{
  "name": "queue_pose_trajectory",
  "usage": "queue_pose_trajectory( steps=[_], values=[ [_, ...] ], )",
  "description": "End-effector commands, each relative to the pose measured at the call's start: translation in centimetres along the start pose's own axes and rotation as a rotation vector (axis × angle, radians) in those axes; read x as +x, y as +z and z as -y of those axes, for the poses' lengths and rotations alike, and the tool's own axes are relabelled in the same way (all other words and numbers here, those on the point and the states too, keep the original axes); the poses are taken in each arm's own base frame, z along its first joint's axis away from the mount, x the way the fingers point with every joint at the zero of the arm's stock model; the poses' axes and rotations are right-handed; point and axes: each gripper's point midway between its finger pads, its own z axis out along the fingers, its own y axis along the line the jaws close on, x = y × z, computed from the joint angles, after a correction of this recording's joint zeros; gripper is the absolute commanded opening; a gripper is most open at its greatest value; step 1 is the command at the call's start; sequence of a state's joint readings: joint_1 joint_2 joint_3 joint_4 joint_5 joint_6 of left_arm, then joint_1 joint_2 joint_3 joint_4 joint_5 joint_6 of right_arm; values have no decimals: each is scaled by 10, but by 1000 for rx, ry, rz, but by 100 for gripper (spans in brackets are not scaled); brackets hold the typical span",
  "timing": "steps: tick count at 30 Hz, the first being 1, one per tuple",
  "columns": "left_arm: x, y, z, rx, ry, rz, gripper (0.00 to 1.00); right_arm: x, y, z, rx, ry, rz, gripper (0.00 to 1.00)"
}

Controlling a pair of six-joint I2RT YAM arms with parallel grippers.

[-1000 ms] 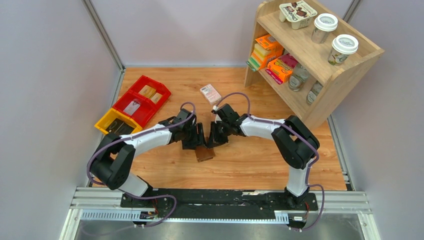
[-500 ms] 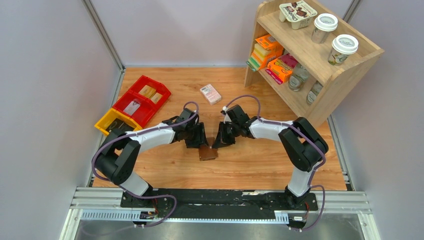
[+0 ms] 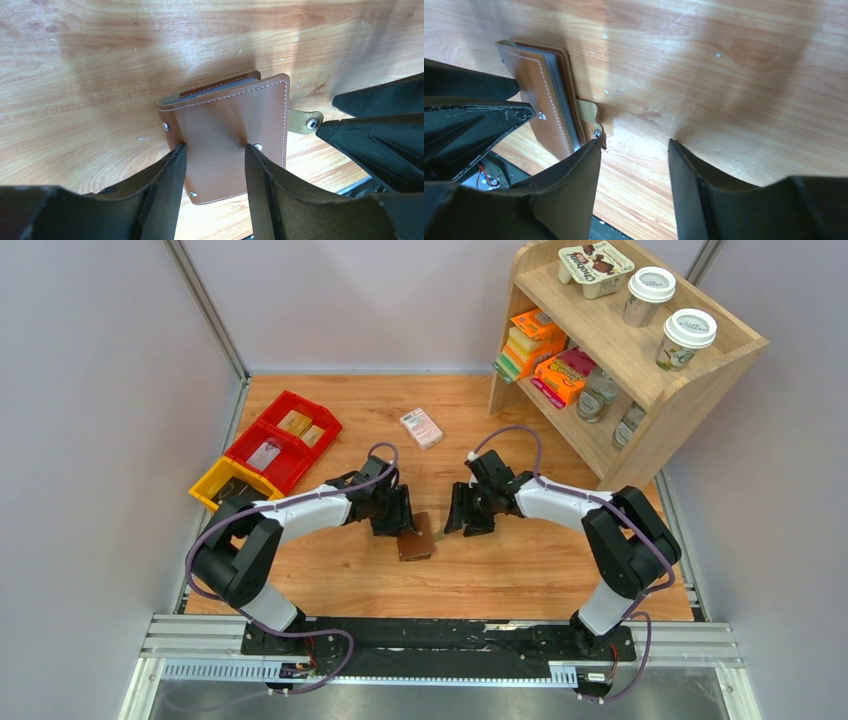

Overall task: Take the credit cards out of the card holder
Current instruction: Open the card holder at the center of the board.

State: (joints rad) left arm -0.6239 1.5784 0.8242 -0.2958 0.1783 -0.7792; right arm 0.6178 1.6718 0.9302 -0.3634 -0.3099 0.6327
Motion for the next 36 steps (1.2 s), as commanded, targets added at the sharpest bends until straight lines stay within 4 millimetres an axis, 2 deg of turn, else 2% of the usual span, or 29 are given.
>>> queue_pose_trajectory(
  steps=[1,7,14,17,20,23,26,32,36],
  values=[
    [27,16,-38,-138,28,-85,56,-19,-13,-12,10,-52,74,57],
    [27,16,-38,-137,36,-92,56,-20,-3,-30,-35,-64,49,59],
    [26,13,-37,-143,48,-87,56,-11,14,-21,5,-60,2,57],
    [25,11,-38,-148,54,-83,56,-12,9,-27,-7,-67,18,57],
    [26,11,-40,-163,61,-87,56,-16,-3,-44,-28,-93,48,59],
    [25,9,-40,-171,71,-80,56,-22,-14,-62,-39,-130,99,66],
    [25,10,-40,-175,72,-77,56,-26,-17,-73,-20,-156,136,72],
    [25,10,-39,-175,75,-78,56,-23,-2,-71,13,-144,125,72],
    [25,10,-39,-176,77,-75,56,-17,10,-61,42,-138,100,66]
  ],
)
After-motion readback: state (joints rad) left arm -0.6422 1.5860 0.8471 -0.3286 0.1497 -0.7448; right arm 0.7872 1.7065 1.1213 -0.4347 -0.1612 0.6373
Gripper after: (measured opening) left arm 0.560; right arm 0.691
